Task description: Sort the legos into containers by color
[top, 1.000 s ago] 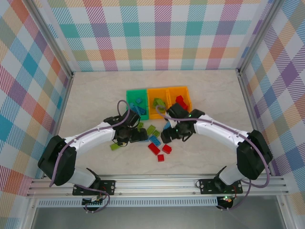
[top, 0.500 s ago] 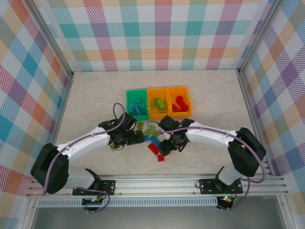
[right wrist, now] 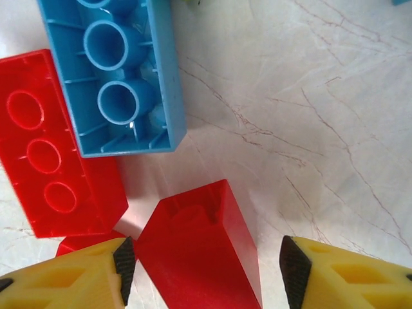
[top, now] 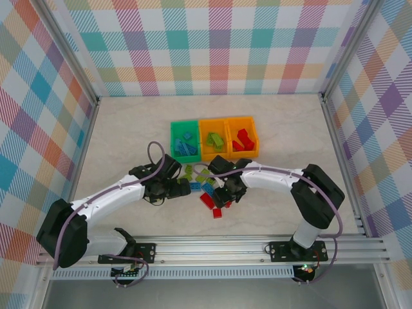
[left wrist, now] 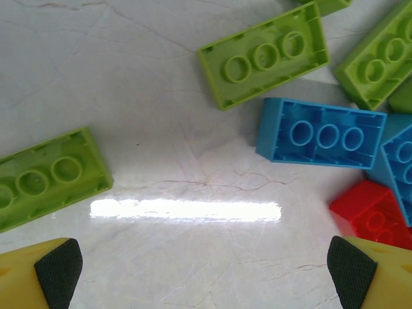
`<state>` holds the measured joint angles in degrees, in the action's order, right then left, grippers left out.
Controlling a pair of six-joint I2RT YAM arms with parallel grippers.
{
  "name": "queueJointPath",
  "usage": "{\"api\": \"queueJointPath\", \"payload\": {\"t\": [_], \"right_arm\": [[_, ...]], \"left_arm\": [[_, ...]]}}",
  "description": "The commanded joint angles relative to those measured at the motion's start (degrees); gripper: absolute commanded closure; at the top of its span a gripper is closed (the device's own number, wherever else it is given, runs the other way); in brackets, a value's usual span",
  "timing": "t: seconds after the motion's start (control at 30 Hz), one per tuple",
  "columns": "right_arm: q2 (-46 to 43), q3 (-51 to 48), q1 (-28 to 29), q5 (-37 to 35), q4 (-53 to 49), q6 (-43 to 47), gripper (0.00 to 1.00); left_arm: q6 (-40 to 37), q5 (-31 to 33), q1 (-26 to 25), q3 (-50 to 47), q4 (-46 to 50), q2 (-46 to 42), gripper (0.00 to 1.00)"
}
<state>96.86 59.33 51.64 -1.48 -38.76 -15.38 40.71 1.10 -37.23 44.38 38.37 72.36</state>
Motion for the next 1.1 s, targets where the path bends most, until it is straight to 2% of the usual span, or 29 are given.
{"api": "queueJointPath", "payload": {"t": [0.0, 0.2, 0.4, 0.63, 0.83, 0.93, 1.07], "right_arm": [[0.74, 0.97, 0.7, 1.03, -0.37, 0.87, 0.4], [1.53, 0.63, 0.8, -0.35, -1.09, 0.28, 0.51], [2.24, 1.6, 0.75, -1.41, -1.49, -1.78, 0.71], [-3.79, 3.31, -1.03, -4.85, -3.96, -3.19, 0.74], [-8.86, 8.21, -11.23, -6.36, -6.55, -5.02, 0.74], [-7.32, 13.04, -18.55, -5.24, -8.86, -6.87, 0.74], [-2.56, 20.42, -25.25, -3.36, -11.25, -8.49, 0.74]], "left_arm": [[1.52, 1.75, 1.61, -0.77, 4.51, -1.57, 0.0], [-2.09, 3.73, 4.76, -0.56, 7.7, -3.7, 0.0], [-4.89, 3.97, 7.98, -0.71, 9.53, -4.45, 0.0], [-6.08, 4.29, 11.41, -0.02, 11.41, -4.34, 0.0], [-7.6, 5.63, 11.92, 1.84, 12.69, -2.79, 0.0], [-8.38, 6.51, 11.97, 2.3, 13.12, -2.06, 0.0], [-8.31, 5.84, 11.92, 1.78, 12.86, -1.95, 0.0]]}}
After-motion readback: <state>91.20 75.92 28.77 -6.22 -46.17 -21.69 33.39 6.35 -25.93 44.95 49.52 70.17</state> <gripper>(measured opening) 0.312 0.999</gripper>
